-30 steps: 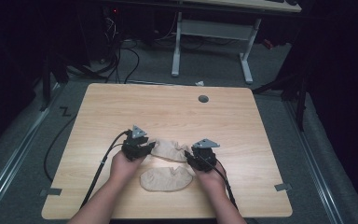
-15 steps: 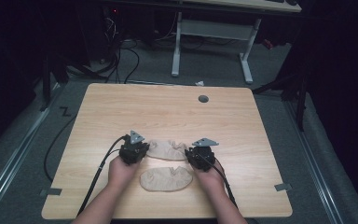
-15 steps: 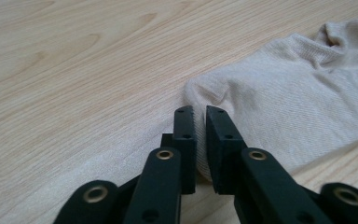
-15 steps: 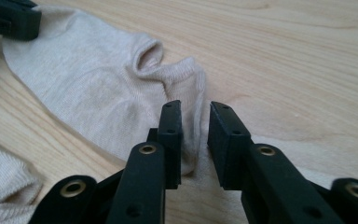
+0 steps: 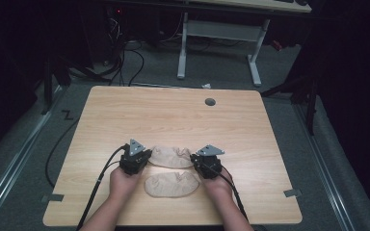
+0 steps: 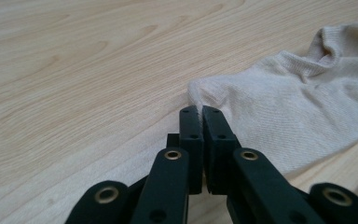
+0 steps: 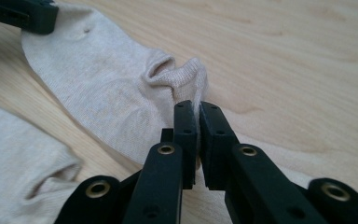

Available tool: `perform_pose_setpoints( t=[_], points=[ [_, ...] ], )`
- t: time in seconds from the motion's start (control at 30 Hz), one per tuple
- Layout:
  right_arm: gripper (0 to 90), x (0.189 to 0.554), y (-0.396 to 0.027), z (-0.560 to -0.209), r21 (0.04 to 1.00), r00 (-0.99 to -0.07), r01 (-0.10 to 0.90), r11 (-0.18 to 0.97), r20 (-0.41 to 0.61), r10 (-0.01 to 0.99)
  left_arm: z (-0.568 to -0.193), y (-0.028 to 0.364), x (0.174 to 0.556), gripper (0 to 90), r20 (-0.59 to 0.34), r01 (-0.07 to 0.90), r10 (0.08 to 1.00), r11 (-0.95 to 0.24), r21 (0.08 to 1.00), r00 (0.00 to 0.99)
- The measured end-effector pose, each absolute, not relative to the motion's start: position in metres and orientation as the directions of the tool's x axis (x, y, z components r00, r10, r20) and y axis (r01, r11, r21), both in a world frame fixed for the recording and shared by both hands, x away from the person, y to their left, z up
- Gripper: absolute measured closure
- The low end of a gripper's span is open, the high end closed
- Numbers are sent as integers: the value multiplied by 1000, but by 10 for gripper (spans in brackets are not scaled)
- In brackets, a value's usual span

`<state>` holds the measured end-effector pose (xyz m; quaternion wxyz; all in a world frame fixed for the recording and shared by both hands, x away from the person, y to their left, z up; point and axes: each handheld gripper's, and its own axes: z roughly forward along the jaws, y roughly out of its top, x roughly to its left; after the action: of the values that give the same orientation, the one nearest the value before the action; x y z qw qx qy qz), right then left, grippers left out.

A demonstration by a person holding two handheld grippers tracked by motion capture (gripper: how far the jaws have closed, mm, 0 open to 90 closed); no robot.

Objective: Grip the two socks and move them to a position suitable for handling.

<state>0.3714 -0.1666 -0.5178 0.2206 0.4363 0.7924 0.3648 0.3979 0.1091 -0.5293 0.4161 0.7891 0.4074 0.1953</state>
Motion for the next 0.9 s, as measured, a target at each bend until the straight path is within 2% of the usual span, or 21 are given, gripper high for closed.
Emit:
perform_pose_setpoints(
  t=[0.2, 0.5, 0.9],
  points=[
    [865, 358, -163, -509, 805, -538, 474, 357, -56, 841, -521, 115, 383, 873, -36, 442, 806, -286, 850, 590],
    [866, 350, -164, -503, 828, -543, 452, 333, -41, 839, -510, 115, 371, 874, -56, 438, 804, -262, 860, 592],
    [867, 330, -170, -488, 854, -553, 419, 309, -30, 833, -496, 114, 345, 874, -38, 422, 795, -280, 862, 605]
  ],
)
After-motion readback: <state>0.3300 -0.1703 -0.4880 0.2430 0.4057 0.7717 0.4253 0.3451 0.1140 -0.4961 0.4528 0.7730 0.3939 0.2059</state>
